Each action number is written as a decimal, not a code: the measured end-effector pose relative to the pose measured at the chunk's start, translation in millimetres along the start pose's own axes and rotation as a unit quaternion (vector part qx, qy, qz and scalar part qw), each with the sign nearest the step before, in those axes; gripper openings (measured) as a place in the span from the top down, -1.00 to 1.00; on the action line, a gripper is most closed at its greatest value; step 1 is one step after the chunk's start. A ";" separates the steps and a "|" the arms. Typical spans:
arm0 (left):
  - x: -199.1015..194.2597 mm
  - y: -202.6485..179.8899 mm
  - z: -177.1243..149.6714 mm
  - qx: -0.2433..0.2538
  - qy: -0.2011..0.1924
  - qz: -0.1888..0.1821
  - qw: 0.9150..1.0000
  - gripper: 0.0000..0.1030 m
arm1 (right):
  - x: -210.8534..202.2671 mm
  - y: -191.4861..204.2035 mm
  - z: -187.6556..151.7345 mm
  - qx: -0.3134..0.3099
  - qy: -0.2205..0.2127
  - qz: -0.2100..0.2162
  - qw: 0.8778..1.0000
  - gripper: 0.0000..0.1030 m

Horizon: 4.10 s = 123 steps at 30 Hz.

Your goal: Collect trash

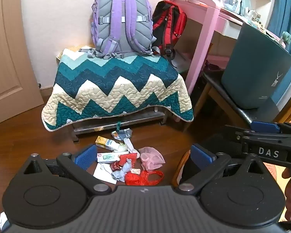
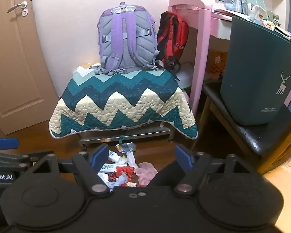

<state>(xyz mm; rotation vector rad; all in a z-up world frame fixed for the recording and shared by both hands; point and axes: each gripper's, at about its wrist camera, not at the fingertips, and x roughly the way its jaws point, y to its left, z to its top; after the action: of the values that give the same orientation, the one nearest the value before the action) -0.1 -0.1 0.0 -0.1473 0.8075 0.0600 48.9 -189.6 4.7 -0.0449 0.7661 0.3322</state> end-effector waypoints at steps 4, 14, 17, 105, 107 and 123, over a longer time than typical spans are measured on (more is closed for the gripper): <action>0.3 -1.1 -2.7 0.005 0.002 -0.007 1.000 -1.00 | -0.2 1.2 -1.0 -0.006 -0.011 -0.007 1.000 -0.45; -11.4 2.1 -0.1 0.001 -0.021 0.003 1.000 -1.00 | -3.4 0.3 -3.6 -0.005 -0.012 -0.011 1.000 -0.45; -13.7 0.7 1.3 0.001 -0.022 0.001 1.000 -1.00 | -6.8 4.7 -2.4 -0.010 -0.015 -0.019 1.000 -0.45; 151.1 150.7 57.9 -0.100 -0.012 0.054 0.993 -1.00 | 220.1 36.6 69.6 -0.068 0.054 0.016 0.996 -0.45; 171.0 163.1 64.5 -0.106 -0.012 0.062 0.992 -1.00 | 251.2 33.4 69.9 -0.066 0.058 0.023 0.996 -0.45; 377.3 110.7 11.9 0.021 0.145 -0.006 0.989 -0.99 | 483.6 -13.6 -1.8 -0.044 0.251 -0.002 0.967 -0.44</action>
<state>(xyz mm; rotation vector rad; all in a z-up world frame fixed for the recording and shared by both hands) 256.7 110.1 -276.9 -0.1236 1.0977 0.0098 376.5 -68.1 -329.9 -0.2208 1.2525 0.3543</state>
